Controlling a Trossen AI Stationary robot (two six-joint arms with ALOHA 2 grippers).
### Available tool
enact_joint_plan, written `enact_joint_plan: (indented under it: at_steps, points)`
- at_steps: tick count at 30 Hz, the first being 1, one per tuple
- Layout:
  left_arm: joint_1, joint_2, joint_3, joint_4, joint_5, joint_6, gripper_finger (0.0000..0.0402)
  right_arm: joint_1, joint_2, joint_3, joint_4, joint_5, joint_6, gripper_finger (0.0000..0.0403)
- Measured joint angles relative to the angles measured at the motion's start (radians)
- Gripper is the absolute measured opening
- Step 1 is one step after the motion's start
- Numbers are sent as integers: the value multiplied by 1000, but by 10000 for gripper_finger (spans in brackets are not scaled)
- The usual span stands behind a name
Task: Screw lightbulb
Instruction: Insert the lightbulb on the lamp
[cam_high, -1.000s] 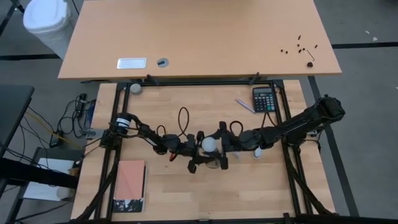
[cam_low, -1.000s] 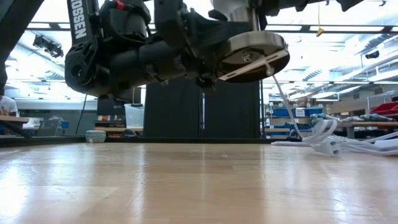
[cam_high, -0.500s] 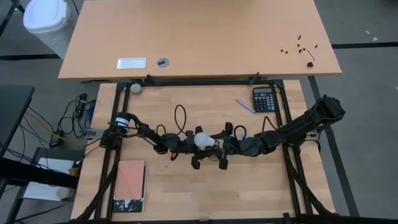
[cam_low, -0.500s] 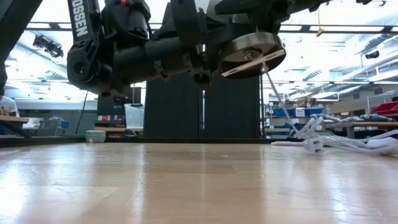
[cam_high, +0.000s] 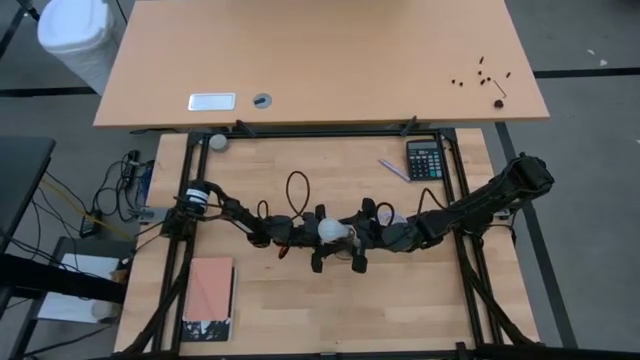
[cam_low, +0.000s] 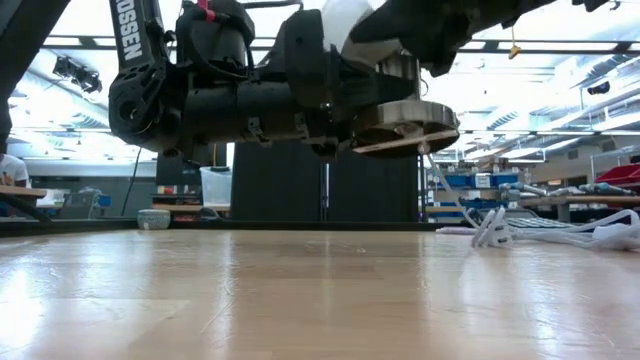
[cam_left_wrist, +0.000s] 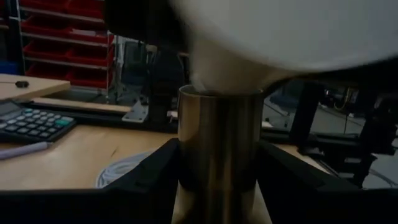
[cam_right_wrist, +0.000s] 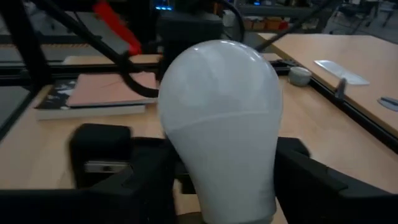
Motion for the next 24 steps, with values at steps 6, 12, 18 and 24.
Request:
enact_joint_plan:
  at_steps: [6,12,18,24]
  points:
    - [-1,1,0,-55,0,-2,194,-1,0,0,18,11,-22,226]
    - [-1,1,-1,-66,-5,-3,194,-1,0,1,11,16,-29,193]
    - [-2,1,-8,-78,-66,0,194,10,-17,1,-12,30,-24,187]
    - [-11,2,-93,47,-145,-3,194,55,-19,-6,-7,166,-10,187]
